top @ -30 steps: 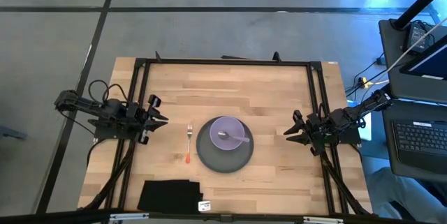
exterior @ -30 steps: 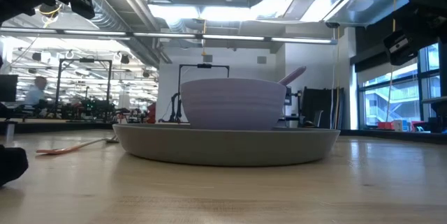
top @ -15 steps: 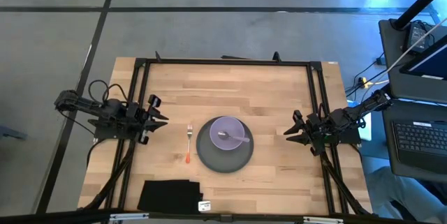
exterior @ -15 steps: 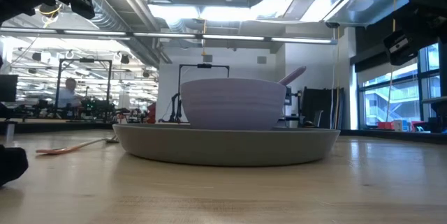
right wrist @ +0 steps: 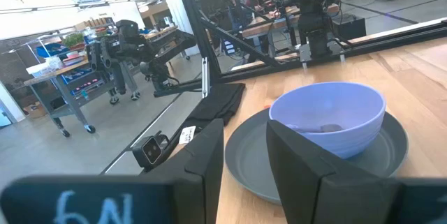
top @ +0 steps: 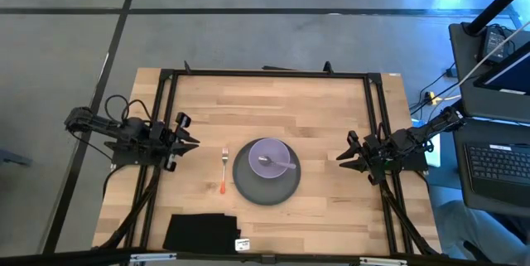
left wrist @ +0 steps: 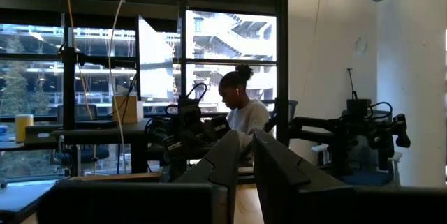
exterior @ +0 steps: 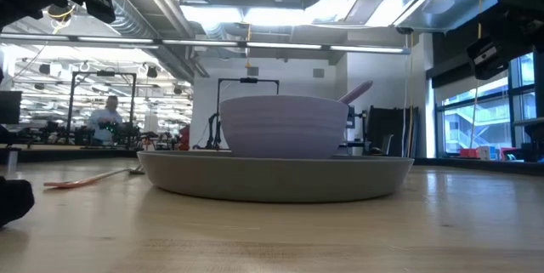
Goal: Set table place
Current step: Return to Home Position
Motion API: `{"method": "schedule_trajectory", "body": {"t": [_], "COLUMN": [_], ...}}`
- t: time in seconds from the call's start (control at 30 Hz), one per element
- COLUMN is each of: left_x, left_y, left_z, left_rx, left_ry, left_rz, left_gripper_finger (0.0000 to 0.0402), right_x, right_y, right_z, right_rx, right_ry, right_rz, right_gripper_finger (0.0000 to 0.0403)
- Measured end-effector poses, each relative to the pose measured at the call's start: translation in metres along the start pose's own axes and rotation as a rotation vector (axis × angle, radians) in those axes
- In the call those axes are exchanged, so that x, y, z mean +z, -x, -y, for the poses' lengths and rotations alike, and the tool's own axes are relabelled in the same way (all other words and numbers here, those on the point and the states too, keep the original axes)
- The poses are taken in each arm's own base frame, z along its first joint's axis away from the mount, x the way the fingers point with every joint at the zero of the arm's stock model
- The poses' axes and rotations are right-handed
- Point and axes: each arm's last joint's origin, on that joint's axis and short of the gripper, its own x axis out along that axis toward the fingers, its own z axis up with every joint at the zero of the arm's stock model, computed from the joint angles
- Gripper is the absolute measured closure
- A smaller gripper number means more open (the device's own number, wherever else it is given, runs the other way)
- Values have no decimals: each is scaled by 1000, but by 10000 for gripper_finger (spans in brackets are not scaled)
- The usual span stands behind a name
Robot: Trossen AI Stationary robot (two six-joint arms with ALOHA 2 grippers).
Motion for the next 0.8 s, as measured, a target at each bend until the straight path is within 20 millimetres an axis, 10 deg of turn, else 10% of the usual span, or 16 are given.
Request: {"method": "schedule_trajectory", "body": {"t": [0.8], "left_x": [0], "left_y": [0], "left_z": [0], "left_rx": [0], "left_ry": [0], "left_rz": [0], "left_gripper_finger": [400], "right_x": [0], "right_y": [0], "right_z": [0], "right_rx": [0], "right_ry": [0], "right_rz": [0], "right_gripper_finger": [290]}}
